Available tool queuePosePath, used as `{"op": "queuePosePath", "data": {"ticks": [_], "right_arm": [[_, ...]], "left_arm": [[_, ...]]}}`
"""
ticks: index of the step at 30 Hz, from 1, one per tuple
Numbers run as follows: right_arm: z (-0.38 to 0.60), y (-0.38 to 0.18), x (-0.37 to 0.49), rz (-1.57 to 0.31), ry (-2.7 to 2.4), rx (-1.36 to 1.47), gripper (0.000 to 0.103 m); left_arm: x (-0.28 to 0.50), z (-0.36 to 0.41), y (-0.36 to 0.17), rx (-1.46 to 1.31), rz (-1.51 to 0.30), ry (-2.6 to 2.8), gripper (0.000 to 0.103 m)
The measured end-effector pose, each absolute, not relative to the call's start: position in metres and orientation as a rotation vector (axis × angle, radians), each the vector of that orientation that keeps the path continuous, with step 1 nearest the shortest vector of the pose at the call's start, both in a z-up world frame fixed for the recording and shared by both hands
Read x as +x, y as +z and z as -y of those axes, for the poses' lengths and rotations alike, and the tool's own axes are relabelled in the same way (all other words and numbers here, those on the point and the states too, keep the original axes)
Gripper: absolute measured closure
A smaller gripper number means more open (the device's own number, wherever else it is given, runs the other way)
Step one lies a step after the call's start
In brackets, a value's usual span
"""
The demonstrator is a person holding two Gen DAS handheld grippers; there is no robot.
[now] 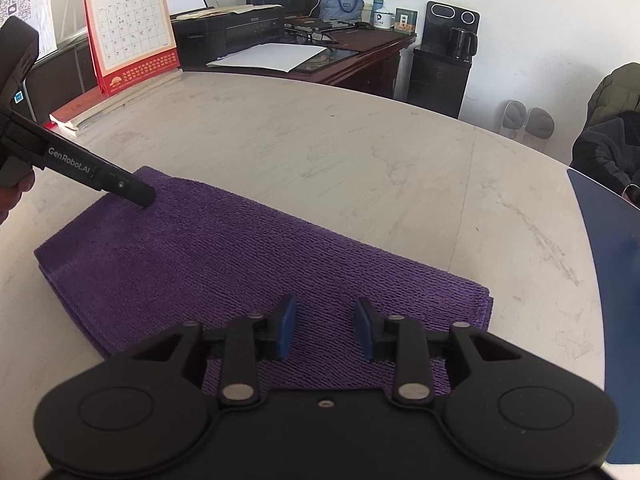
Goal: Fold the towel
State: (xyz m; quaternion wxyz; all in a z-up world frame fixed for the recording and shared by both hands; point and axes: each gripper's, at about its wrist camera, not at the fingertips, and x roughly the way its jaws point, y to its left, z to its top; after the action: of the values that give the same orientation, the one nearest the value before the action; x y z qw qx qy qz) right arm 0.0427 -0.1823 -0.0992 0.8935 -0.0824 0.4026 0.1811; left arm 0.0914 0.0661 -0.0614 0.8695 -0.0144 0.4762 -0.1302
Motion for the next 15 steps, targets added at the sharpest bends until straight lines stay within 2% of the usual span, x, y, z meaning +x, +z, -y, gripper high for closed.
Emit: {"op": "queuePosePath", "data": {"ticks": [15], "right_arm": [[0.189,-0.085,0.049,-0.861,0.388,-0.146,0.072]], "left_arm": [[0.092,-0.069,-0.05,-0.068,-0.978,-0.243,0.068]]}}
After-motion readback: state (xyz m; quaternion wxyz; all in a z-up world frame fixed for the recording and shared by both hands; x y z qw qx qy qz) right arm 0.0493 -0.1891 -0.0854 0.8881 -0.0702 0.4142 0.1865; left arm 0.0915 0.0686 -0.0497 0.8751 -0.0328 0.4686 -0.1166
